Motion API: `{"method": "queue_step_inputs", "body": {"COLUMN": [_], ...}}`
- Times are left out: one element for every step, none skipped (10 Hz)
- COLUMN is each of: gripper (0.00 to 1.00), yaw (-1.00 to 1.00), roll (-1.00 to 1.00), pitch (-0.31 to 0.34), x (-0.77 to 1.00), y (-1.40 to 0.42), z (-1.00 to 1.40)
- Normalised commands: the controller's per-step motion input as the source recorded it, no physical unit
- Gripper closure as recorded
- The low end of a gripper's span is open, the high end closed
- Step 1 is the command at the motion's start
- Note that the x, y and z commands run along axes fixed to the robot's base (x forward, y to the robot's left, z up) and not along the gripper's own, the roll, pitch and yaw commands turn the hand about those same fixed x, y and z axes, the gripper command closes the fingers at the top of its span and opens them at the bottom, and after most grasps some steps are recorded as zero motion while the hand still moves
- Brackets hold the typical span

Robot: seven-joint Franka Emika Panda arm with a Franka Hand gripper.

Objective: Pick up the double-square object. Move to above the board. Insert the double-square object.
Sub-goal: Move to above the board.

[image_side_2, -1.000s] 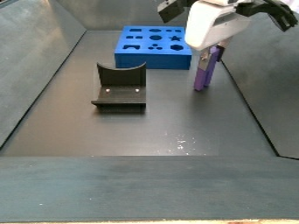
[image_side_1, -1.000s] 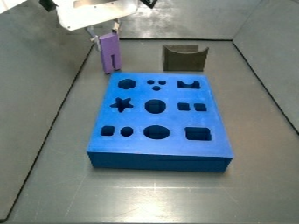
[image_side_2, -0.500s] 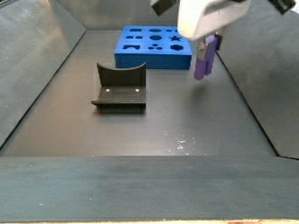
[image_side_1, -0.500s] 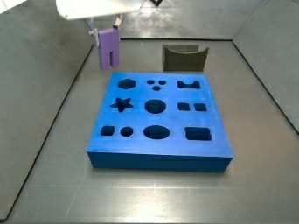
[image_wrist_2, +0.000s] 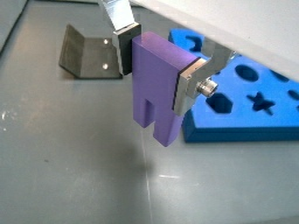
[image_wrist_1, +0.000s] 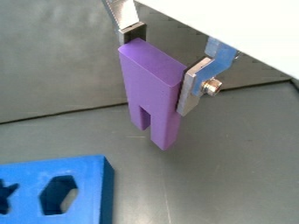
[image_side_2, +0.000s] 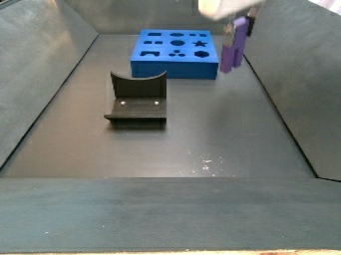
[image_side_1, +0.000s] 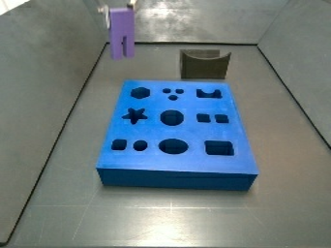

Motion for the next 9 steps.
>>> {"method": "queue_step_inputs", "body": {"gripper": [1.0,1.0,1.0,1.0,1.0,1.0,1.0,1.0,1.0], "yaw": [-0.02,-0.01,0.0,0.0,0.0,0.01,0.01,0.01,0.01], "roll": [-0.16,-0.15,-0.15,-0.14,-0.13,-0.12,-0.12,-0.11,-0.1], "pitch": [0.031,0.034,0.039,0.039,0.043,0.05,0.052,0.052,0.054], "x": [0.08,0.07,0.07,0.06,0.06,0.05,0.04,0.04,0.02], "y": [-0.02,-0.02,-0.01,-0.01,-0.01,0.0,0.0,0.0,0.0], "z": [1.0,1.0,1.0,1.0,1.0,1.0,1.0,1.0,0.85]}}
